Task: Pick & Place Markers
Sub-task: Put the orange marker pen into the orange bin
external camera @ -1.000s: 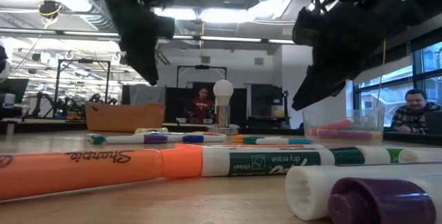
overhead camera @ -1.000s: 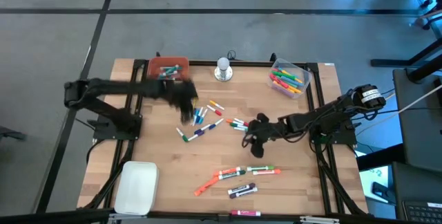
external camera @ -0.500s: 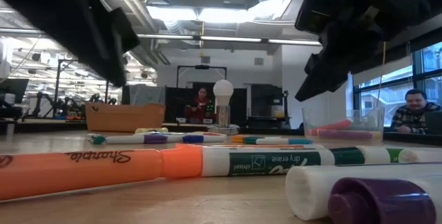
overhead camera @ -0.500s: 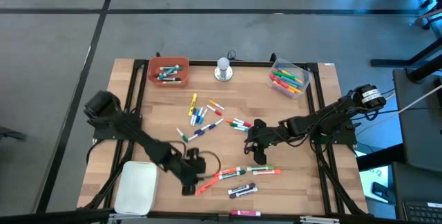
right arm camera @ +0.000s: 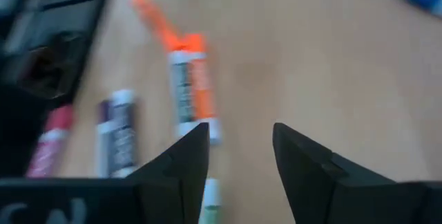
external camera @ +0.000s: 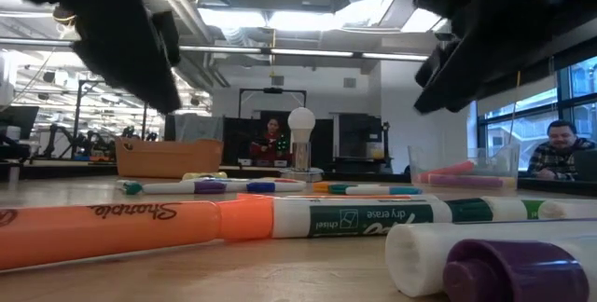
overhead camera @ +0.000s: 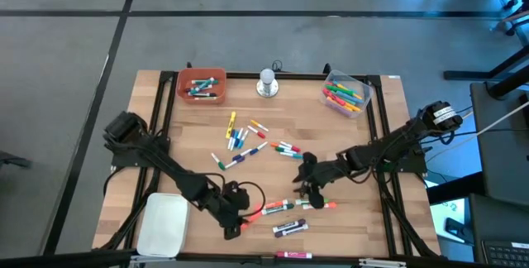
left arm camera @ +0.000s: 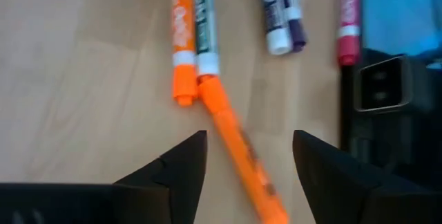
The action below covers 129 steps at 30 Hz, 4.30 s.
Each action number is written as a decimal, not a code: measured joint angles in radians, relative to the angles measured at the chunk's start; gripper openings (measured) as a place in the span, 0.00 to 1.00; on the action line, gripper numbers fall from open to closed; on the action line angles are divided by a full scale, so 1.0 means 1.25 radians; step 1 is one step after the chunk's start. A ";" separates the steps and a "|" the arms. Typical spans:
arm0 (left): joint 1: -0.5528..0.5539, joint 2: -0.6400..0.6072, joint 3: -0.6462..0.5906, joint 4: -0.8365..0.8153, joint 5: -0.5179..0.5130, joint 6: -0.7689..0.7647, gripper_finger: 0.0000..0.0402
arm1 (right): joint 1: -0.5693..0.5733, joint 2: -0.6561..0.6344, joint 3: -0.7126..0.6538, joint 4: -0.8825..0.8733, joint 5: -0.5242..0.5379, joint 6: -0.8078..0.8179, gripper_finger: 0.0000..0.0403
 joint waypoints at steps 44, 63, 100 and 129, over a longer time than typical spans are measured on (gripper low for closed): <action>0.121 0.077 0.000 -0.065 -0.018 0.115 0.53 | 0.010 0.364 0.304 -0.114 -0.040 -0.111 0.36; 0.113 0.099 0.001 -0.038 -0.037 0.106 0.53 | -0.005 0.354 0.303 -0.195 0.021 -0.080 0.36; 0.135 0.149 -0.001 -0.003 -0.122 0.091 0.53 | -0.034 0.370 0.302 -0.236 0.046 -0.228 0.20; 0.144 0.100 -0.002 -0.157 -0.257 0.049 0.53 | -0.027 0.366 0.326 -0.270 0.180 -0.021 0.20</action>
